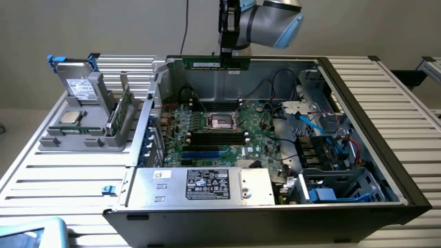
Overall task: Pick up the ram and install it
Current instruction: 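Insert the ram into the slot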
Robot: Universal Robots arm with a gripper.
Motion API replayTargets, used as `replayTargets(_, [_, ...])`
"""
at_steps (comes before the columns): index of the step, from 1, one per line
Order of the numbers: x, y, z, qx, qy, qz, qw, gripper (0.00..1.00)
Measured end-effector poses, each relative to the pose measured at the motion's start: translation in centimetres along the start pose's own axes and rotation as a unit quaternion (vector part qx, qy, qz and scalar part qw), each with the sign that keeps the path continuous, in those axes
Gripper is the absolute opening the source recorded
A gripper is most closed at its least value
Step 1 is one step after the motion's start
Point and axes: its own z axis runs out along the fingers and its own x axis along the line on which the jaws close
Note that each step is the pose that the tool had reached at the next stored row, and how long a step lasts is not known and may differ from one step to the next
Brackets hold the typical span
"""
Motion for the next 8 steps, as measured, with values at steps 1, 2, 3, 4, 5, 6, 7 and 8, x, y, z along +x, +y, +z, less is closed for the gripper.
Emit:
replayTargets(1, [0.0, 0.0, 0.0, 0.0, 0.0, 0.0, 1.0, 0.13])
replayTargets(2, [0.0, 0.0, 0.0, 0.0, 0.0, 0.0, 1.0, 0.13])
replayTargets(3, [0.0, 0.0, 0.0, 0.0, 0.0, 0.0, 1.0, 0.13])
replayTargets(4, [0.0, 0.03, 0.0, 0.0, 0.0001, 0.0, 1.0, 0.13])
replayTargets(5, [0.0, 0.04, 0.0, 0.0, 0.0002, 0.0, 1.0, 0.13])
replayTargets(6, [0.01, 0.05, 0.02, 0.0001, 0.0001, 0.0, 1.0, 0.13])
replayTargets(7, [0.03, 0.08, 0.05, 0.0005, 0.0001, 0.0, 1.0, 0.13])
replayTargets(8, [0.08, 0.08, 0.09, 0.0009, 0.0, 0.0, 1.0, 0.13])
